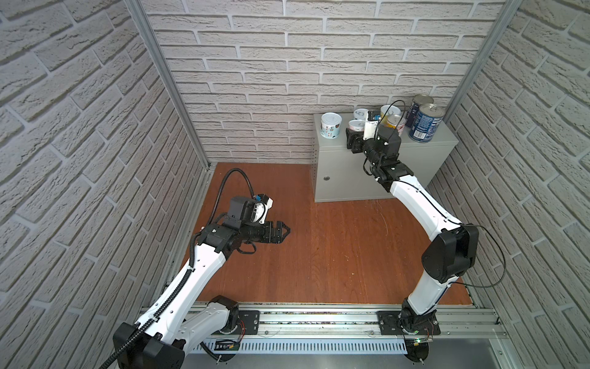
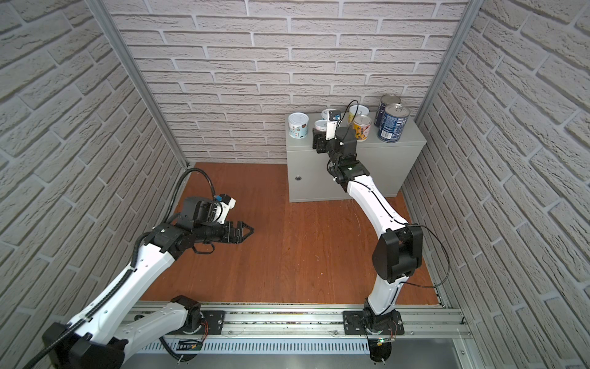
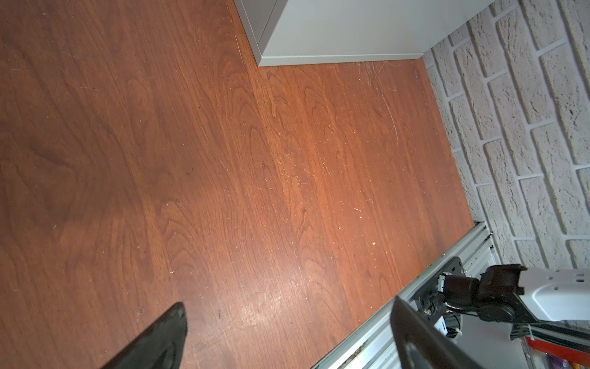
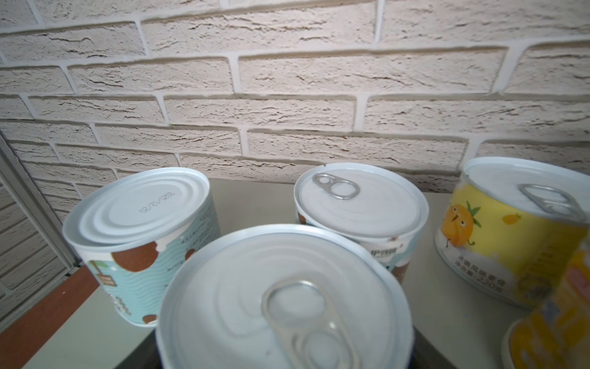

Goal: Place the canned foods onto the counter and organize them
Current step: 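Lower the pink-labelled can upright onto the cabinet top beside the white-lidded cans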

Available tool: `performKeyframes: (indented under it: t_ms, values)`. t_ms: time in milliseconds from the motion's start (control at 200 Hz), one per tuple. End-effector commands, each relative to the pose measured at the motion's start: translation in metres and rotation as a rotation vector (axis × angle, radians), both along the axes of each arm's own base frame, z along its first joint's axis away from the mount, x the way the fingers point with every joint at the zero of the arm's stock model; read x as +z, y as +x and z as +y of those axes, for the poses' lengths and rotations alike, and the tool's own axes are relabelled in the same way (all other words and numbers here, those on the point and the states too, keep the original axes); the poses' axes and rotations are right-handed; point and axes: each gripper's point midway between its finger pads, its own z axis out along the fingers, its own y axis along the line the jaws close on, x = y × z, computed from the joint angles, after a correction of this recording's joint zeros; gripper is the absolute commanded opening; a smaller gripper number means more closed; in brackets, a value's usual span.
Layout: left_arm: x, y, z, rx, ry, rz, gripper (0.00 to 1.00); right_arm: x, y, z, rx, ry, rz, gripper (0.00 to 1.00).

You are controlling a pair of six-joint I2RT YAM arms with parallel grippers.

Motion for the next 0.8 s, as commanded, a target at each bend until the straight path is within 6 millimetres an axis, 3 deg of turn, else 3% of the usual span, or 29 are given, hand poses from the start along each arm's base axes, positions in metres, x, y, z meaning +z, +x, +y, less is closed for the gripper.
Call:
performKeyframes:
  t_ms: [0,120,250,310,455,650,795]
  values:
    - [0.014,0.007,0.001,0.010,-0.006,-0.044,0.98,0.021,0.005,-0.008,-0.039,0.006,-0.114,0.59]
    - [0.013,0.009,0.001,0.014,-0.007,-0.045,0.98,0.008,0.009,-0.004,-0.022,0.015,-0.098,0.62]
    - [0.008,0.015,0.001,0.031,-0.002,-0.053,0.99,0.000,0.003,0.006,0.045,0.045,-0.091,0.90]
    - [0.007,0.018,0.000,0.033,-0.003,-0.051,0.98,0.000,-0.002,0.007,0.057,0.052,-0.087,0.95]
    - [0.010,0.027,-0.005,0.043,-0.035,-0.066,0.99,0.005,-0.018,0.004,0.061,0.047,-0.079,0.98]
    - [0.021,0.041,-0.005,0.090,-0.074,-0.142,0.99,0.023,-0.057,-0.002,0.077,0.061,-0.106,0.98]
    - [0.016,0.059,-0.002,0.147,-0.067,-0.196,0.99,0.020,-0.083,-0.010,0.066,0.079,-0.096,0.98]
